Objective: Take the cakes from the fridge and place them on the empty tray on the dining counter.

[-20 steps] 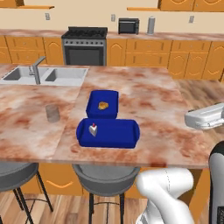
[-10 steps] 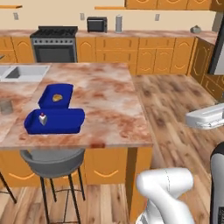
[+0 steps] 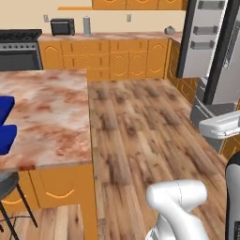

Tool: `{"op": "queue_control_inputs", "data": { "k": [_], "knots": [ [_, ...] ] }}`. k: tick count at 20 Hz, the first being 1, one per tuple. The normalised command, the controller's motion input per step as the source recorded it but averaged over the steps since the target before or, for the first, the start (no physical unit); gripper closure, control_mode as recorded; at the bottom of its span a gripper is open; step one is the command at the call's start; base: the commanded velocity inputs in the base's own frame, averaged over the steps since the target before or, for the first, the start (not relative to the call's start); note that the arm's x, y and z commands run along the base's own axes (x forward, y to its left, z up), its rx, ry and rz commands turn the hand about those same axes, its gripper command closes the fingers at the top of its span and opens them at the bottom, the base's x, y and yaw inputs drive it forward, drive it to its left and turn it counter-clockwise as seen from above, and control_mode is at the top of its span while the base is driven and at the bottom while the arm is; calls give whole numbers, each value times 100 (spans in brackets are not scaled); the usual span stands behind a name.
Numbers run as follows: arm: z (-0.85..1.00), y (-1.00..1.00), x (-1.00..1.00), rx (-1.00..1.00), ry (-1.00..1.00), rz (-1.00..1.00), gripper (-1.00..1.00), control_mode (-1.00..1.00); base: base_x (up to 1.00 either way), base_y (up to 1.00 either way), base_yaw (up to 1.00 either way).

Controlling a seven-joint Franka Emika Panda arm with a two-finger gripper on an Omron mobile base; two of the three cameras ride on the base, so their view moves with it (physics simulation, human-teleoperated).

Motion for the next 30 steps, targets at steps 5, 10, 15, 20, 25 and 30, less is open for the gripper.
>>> {"op": "queue_control_inputs", "data": {
  "k": [5, 10, 15, 20, 25, 30],
  "knots": [
    [0, 0, 0, 0, 0, 0, -100, 100, 67, -91, -17],
    [0, 0, 0, 0, 0, 0, -100, 100, 100, -13, -9],
    [0, 0, 0, 0, 0, 0, -100, 100, 100, -3, -7],
    [0, 0, 0, 0, 0, 0, -100, 100, 100, -31, -13],
    [0, 0, 0, 0, 0, 0, -100, 100, 100, -25, -32],
    [0, 0, 0, 0, 0, 0, -100, 100, 100, -3, -43]
  ]
}}
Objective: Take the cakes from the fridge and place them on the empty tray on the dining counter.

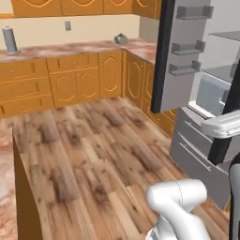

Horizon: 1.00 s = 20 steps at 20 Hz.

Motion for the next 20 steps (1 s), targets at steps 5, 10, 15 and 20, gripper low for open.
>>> {"op": "queue_control_inputs", "data": {
  "k": [5, 10, 15, 20],
  "knots": [
    [0, 0, 0, 0, 0, 0, -100, 100, 95, 13, -51],
    [0, 0, 0, 0, 0, 0, -100, 100, 68, 10, -58],
    [0, 0, 0, 0, 0, 0, -100, 100, 47, 3, -58],
    [0, 0, 0, 0, 0, 0, -100, 100, 76, 64, -62]
  ]
}}
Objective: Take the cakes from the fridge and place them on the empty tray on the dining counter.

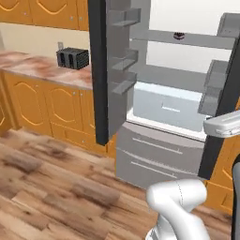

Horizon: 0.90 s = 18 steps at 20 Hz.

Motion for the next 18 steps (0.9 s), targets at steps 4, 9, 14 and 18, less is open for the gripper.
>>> {"op": "queue_control_inputs", "data": {
  "k": [4, 9, 14, 18],
  "knots": [
    [0, 0, 0, 0, 0, 0, -100, 100, 66, 58, -69],
    [0, 0, 0, 0, 0, 0, -100, 100, 51, 21, -70],
    [0, 0, 0, 0, 0, 0, -100, 100, 61, 44, -68],
    [0, 0, 0, 0, 0, 0, -100, 100, 56, 91, -46]
  ]
}}
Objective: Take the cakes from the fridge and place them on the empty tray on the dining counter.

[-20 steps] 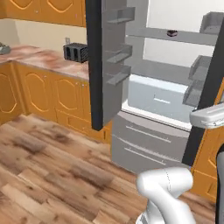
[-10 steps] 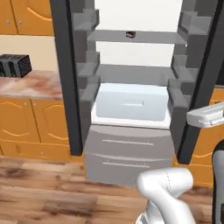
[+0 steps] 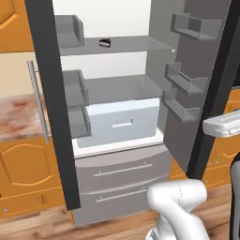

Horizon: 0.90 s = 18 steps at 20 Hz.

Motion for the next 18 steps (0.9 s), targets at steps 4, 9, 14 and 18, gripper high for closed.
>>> {"op": "queue_control_inputs", "data": {
  "k": [4, 9, 14, 18],
  "knots": [
    [0, 0, 0, 0, 0, 0, -100, 100, 44, 57, -24],
    [0, 0, 0, 0, 0, 0, -100, 100, 7, -31, -8],
    [0, 0, 0, 0, 0, 0, -100, 100, 45, -56, 12],
    [0, 0, 0, 0, 0, 0, -100, 100, 80, 18, 7]
  ]
}}
